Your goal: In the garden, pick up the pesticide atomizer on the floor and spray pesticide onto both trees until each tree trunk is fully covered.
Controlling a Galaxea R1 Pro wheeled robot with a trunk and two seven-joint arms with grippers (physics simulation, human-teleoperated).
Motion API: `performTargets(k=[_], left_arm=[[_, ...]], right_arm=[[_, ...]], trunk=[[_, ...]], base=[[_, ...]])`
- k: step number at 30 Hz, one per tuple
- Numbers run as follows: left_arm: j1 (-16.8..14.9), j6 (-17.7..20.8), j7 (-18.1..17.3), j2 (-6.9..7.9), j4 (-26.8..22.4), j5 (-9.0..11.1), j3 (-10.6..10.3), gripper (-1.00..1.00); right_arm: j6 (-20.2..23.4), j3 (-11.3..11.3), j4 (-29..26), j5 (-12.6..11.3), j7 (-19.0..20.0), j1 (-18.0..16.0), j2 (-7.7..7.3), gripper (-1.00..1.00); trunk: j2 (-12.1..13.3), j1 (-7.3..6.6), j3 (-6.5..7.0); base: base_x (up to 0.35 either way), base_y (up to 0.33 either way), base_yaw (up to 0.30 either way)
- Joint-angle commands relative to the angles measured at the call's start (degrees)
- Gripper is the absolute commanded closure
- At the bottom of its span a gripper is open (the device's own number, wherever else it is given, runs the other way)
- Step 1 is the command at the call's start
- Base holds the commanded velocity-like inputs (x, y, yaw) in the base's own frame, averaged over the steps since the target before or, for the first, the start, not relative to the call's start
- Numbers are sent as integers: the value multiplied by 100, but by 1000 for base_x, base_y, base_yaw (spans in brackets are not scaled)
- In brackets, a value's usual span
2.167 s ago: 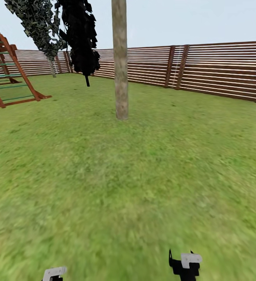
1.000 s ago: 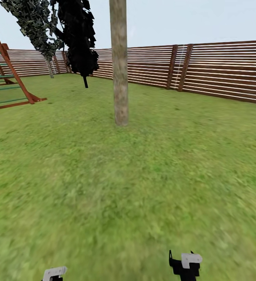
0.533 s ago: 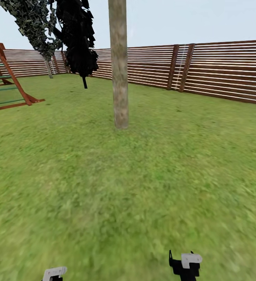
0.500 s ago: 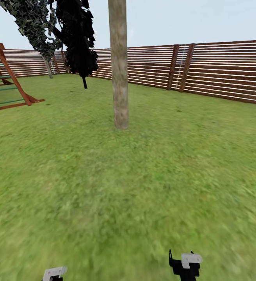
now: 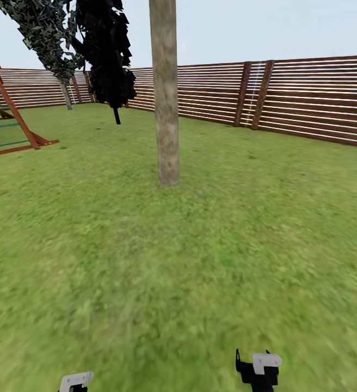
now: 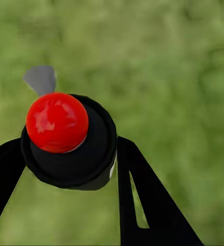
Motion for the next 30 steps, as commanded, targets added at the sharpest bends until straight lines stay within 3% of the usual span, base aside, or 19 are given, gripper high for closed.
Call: performTargets(k=[1, 7, 30], left_arm=[[-4, -14, -41, 0, 6, -18, 49, 100], [-4, -14, -41, 0, 5, -18, 50, 100], [-4, -14, -41, 0, 5, -15, 51, 100]], right_arm=[[-10, -36, 4, 59, -32, -3, 3, -100], [-10, -38, 4, 57, -32, -3, 3, -100], [-10, -37, 4, 57, -32, -3, 3, -100]], trunk=[[-2, 3, -5], [-2, 3, -5], [-2, 3, -5]], base=[[338, 0, 49], [338, 0, 150], [338, 0, 3]])
